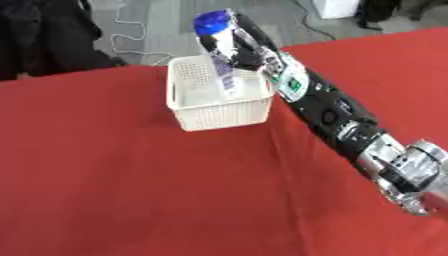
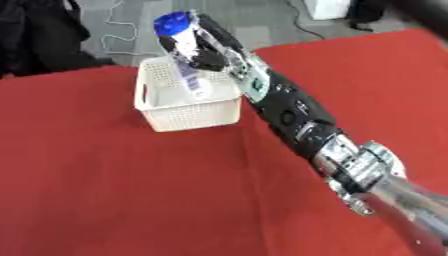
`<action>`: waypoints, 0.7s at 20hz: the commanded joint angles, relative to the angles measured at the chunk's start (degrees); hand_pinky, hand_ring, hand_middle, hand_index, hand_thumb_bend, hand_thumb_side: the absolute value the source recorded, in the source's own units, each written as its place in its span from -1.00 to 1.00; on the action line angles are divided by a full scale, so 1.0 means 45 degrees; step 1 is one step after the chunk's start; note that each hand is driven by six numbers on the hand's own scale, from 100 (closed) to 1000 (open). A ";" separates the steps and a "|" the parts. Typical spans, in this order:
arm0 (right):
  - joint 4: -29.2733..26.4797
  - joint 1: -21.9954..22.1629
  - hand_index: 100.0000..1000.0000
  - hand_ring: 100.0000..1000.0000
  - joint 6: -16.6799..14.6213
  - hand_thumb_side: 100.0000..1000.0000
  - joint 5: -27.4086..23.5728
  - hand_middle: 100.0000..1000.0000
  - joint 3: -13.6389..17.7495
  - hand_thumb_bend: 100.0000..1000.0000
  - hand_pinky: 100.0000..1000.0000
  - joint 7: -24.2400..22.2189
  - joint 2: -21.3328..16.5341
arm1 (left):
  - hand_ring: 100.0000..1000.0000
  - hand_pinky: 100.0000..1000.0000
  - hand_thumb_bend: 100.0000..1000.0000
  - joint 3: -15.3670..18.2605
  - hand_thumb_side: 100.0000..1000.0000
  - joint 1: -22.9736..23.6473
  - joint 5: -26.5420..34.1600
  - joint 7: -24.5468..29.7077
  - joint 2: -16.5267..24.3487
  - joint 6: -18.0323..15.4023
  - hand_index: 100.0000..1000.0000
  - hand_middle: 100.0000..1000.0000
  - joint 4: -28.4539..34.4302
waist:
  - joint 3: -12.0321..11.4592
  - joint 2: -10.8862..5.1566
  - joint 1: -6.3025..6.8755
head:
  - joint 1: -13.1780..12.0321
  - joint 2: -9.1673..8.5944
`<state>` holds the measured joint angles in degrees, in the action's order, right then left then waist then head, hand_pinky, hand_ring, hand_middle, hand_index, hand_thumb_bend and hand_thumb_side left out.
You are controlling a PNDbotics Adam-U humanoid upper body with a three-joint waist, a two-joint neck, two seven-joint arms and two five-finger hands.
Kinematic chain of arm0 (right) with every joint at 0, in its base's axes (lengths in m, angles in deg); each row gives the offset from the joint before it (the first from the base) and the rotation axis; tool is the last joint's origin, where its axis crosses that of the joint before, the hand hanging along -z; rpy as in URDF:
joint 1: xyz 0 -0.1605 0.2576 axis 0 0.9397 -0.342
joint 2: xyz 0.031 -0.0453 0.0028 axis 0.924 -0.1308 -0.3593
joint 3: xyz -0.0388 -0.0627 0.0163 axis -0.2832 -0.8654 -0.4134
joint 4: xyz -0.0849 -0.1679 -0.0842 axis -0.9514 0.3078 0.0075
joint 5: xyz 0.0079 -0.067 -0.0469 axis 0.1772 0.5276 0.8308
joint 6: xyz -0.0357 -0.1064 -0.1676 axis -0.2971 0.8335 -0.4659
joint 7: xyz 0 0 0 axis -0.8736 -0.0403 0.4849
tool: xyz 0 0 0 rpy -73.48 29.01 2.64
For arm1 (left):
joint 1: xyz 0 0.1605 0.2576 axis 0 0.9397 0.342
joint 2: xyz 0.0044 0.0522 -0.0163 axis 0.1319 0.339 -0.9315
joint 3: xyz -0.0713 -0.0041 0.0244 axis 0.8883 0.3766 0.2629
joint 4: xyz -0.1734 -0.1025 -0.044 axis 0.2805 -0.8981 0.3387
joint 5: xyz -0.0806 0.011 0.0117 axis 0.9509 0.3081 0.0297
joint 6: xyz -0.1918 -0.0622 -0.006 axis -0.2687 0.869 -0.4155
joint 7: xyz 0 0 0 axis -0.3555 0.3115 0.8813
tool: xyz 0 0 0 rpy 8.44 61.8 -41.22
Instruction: Pick up objects on the table and place them in the box.
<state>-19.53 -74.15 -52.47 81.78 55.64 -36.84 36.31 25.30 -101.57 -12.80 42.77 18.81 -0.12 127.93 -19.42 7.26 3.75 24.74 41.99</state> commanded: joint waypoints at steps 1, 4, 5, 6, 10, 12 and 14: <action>0.0029 -0.0337 -0.97 -1.00 -0.0084 0.87 0.0249 -1.00 0.0133 -1.00 -1.00 0.0121 -0.0264 | 0.26 0.30 -0.15 -0.0017 1.00 -0.0175 0.0048 0.0009 0.0062 -0.0015 0.64 0.42 0.0241 | -0.0028 -0.0131 -0.0017 | 0.0117 -0.0194; 0.0172 -0.0253 -0.97 -1.00 -0.0155 0.90 0.0402 -1.00 0.0147 -1.00 -1.00 0.0248 -0.0220 | 0.26 0.30 -0.15 -0.0011 1.00 -0.0194 0.0046 0.0007 0.0058 -0.0016 0.64 0.42 0.0241 | -0.0031 -0.0125 -0.0024 | 0.0085 -0.0175; 0.0224 -0.0229 -0.97 -1.00 -0.0186 0.90 0.0452 -1.00 0.0145 -1.00 -1.00 0.0273 -0.0205 | 0.26 0.30 -0.15 -0.0009 1.00 -0.0201 0.0045 0.0006 0.0054 -0.0019 0.64 0.42 0.0241 | -0.0036 -0.0124 -0.0024 | 0.0079 -0.0173; 0.0277 -0.0205 -0.96 -1.00 -0.0207 0.93 0.0514 -1.00 0.0141 -1.00 -1.00 0.0285 -0.0193 | 0.26 0.30 -0.15 -0.0005 1.00 -0.0207 0.0044 0.0004 0.0049 -0.0022 0.64 0.42 0.0241 | -0.0040 -0.0122 -0.0023 | 0.0068 -0.0180; 0.0404 -0.0138 -0.95 -1.00 -0.0238 0.94 0.0881 -1.00 0.0130 -1.00 -1.00 0.0311 -0.0151 | 0.26 0.30 -0.15 -0.0002 1.00 -0.0216 0.0041 0.0005 0.0048 -0.0018 0.64 0.42 0.0241 | -0.0040 -0.0114 -0.0029 | 0.0044 -0.0172; 0.0459 -0.0114 -0.91 -1.00 -0.0234 0.97 0.1075 -1.00 0.0133 -1.00 -1.00 0.0341 -0.0144 | 0.26 0.30 -0.15 0.0003 1.00 -0.0220 0.0038 0.0002 0.0047 -0.0015 0.64 0.42 0.0241 | -0.0041 -0.0112 -0.0033 | 0.0030 -0.0159; 0.0523 -0.0091 -0.56 -0.74 -0.0168 1.00 0.1425 -0.77 0.0089 -0.85 -1.00 0.0259 -0.0160 | 0.26 0.30 -0.16 0.0005 1.00 -0.0219 0.0036 0.0001 0.0052 -0.0012 0.64 0.42 0.0241 | -0.0035 -0.0114 -0.0039 | 0.0019 -0.0141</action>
<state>-17.60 -74.20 -53.30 87.50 55.99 -35.84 36.20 25.15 -101.63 -12.80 42.78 18.80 -0.13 127.93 -19.50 7.35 3.62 24.75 41.96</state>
